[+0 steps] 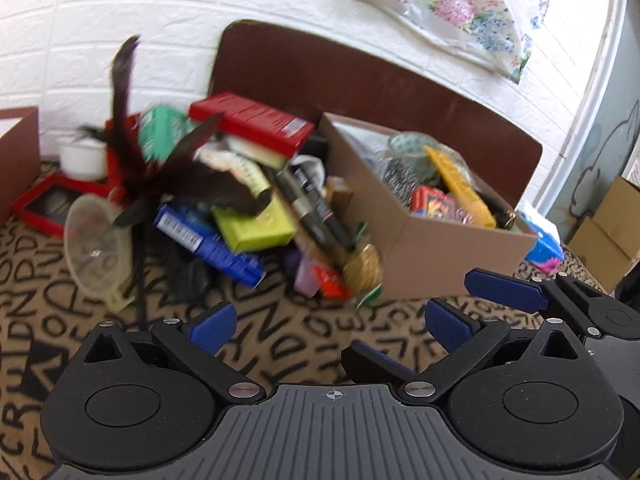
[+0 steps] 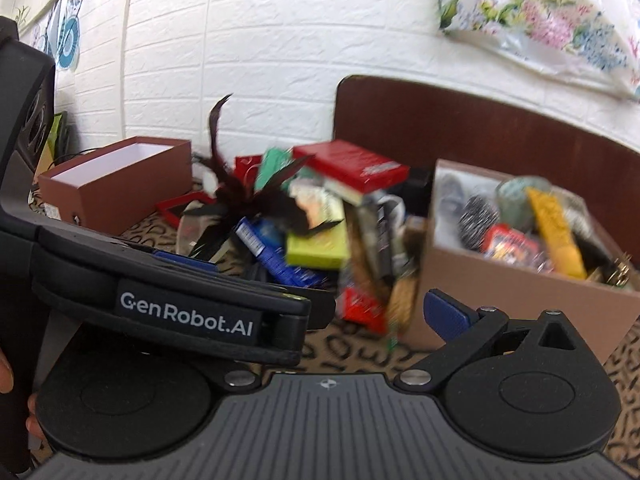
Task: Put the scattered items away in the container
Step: 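Withdraw the left gripper from the box back toward the pile, then grasp the blue medicine box from the pile with the left gripper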
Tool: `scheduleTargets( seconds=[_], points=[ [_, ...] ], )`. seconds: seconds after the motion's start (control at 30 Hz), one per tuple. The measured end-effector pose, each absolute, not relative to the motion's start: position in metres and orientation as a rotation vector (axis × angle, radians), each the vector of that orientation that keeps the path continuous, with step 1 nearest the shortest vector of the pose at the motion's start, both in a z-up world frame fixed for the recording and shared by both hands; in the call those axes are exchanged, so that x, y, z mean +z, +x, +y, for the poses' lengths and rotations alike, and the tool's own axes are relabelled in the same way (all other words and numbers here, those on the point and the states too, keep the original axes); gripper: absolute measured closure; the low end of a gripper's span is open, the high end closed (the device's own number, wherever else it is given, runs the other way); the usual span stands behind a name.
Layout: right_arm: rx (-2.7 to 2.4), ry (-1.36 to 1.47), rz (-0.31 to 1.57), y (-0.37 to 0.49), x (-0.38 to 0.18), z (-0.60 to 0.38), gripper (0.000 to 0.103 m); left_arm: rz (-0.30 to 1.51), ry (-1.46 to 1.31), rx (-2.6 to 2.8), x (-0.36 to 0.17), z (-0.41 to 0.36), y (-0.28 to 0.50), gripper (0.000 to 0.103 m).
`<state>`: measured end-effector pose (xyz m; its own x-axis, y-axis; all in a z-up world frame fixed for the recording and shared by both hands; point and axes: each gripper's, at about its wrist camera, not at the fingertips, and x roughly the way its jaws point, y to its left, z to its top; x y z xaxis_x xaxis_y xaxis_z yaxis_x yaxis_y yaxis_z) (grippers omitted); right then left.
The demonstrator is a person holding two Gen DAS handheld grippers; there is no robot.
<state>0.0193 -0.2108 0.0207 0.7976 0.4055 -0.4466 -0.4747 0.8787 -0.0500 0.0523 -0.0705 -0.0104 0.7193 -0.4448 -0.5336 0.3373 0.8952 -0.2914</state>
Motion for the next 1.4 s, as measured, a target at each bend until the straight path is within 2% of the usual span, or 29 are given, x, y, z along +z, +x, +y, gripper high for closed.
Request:
scheduleTargets(
  seconds=[0.43, 0.53, 0.73, 1.0, 1.3, 1.4],
  points=[
    [0.433, -0.108, 0.505, 0.028, -0.007, -0.192, 0.0, 0.645, -0.211, -0.352, -0.03, -0.026, 0.063, 0.0],
    [0.446, -0.111, 0.515, 0.034, -0.011, -0.185, 0.001, 0.655, -0.236, -0.345, -0.032, -0.018, 0.073, 0.003],
    [0.473, -0.14, 0.542, 0.052, -0.021, -0.167, 0.009, 0.66, -0.224, -0.372, -0.034, -0.022, 0.092, 0.01],
    [0.503, -0.194, 0.561, 0.08, -0.033, -0.148, 0.03, 0.672, -0.221, -0.331, -0.042, -0.024, 0.133, 0.022],
    [0.513, -0.207, 0.569, 0.117, -0.039, -0.139, 0.04, 0.683, -0.286, -0.271, -0.048, -0.013, 0.172, 0.032],
    [0.514, -0.232, 0.565, 0.128, -0.043, -0.134, 0.041, 0.667, -0.283, -0.258, -0.047, -0.011, 0.181, 0.032]
  ],
)
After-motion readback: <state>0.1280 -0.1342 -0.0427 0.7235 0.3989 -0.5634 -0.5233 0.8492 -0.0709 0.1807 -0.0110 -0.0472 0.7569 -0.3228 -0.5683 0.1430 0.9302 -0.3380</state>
